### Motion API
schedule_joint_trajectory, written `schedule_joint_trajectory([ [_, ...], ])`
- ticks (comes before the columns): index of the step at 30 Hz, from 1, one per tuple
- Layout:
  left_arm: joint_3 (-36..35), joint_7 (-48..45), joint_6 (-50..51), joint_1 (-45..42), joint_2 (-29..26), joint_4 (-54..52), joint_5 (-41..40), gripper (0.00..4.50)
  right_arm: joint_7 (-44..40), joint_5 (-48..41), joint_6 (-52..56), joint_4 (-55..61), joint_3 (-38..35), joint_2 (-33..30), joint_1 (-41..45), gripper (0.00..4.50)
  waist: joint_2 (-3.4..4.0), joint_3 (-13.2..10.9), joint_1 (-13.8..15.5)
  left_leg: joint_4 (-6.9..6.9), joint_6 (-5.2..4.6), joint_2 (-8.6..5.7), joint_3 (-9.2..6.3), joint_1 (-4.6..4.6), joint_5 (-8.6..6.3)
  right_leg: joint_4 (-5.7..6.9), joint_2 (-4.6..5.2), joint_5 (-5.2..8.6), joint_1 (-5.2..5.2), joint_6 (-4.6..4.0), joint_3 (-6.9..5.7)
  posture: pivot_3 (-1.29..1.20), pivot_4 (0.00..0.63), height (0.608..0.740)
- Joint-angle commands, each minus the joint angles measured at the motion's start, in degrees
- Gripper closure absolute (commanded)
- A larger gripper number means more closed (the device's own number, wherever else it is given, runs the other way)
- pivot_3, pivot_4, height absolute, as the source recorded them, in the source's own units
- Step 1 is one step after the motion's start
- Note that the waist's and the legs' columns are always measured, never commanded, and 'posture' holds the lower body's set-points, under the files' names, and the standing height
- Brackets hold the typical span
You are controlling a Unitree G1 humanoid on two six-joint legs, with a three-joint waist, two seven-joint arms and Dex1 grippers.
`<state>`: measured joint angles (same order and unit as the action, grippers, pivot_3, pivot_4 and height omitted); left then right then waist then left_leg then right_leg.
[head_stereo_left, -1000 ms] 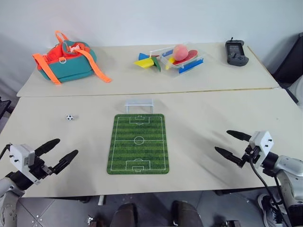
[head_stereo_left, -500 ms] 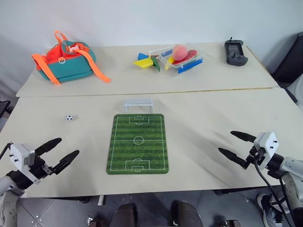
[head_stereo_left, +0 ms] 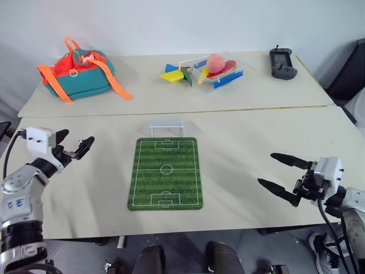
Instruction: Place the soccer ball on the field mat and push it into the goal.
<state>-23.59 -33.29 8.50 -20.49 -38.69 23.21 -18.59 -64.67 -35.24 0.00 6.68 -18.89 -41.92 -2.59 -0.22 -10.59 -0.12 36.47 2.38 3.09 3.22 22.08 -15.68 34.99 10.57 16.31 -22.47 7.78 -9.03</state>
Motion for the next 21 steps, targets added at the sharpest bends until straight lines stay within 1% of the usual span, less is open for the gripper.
schedule_joint_trajectory([
  [1, 0.77, 1.21, -2.07, -3.37, -0.63, 4.87, 1.84, 0.02, -1.27, -2.47, 1.05, 2.22, -2.29, -0.82, 0.01, 0.00, -0.07, -0.02, 0.07, 0.00, 0.00, 0.01, 0.00, 0.00, 0.00, 0.01, -0.01, 0.00, 0.00, 0.00, 0.00, 0.00, 0.150, 0.740],
  [8, 3.07, 2.10, -5.50, -10.17, -1.10, 16.71, 4.77, 0.02, 0.51, -1.53, 2.52, 3.32, -3.07, -0.70, -0.88, 0.00, -0.16, -0.04, 0.20, -0.01, 0.01, 0.01, 0.00, 0.02, 0.00, -0.01, -0.01, 0.00, -0.01, 0.00, -0.01, 0.00, 0.150, 0.740],
  [16, 5.72, -0.22, -4.13, -10.85, -1.37, 22.63, 6.47, 0.02, 1.42, -0.28, 3.95, 3.80, -3.70, -1.38, -1.43, 0.00, -0.27, -0.03, 0.08, 0.00, 0.01, 0.01, 0.03, 0.01, 0.00, 0.02, -0.02, -0.01, -0.02, 0.02, 0.00, 0.00, 0.150, 0.740],
  [19, 6.24, 0.18, -4.96, -11.56, -1.45, 24.29, 7.12, 0.64, 1.22, -0.09, 4.29, 3.31, -3.63, -1.80, -0.66, 0.00, -0.27, -0.02, 0.11, 0.01, 0.01, 0.00, 0.04, -0.01, 0.00, 0.02, -0.01, -0.01, 0.00, 0.02, 0.03, 0.00, 0.150, 0.740],
  [21, 6.18, 0.44, -4.08, -11.76, -1.60, 24.20, 6.80, 1.31, 1.14, -0.05, 4.41, 3.15, -3.61, -2.04, -0.22, 0.00, -0.28, -0.02, 0.07, 0.02, 0.01, 0.01, 0.05, -0.02, 0.01, 0.04, -0.01, -0.01, 0.00, 0.02, 0.04, 0.00, 0.150, 0.740],
])
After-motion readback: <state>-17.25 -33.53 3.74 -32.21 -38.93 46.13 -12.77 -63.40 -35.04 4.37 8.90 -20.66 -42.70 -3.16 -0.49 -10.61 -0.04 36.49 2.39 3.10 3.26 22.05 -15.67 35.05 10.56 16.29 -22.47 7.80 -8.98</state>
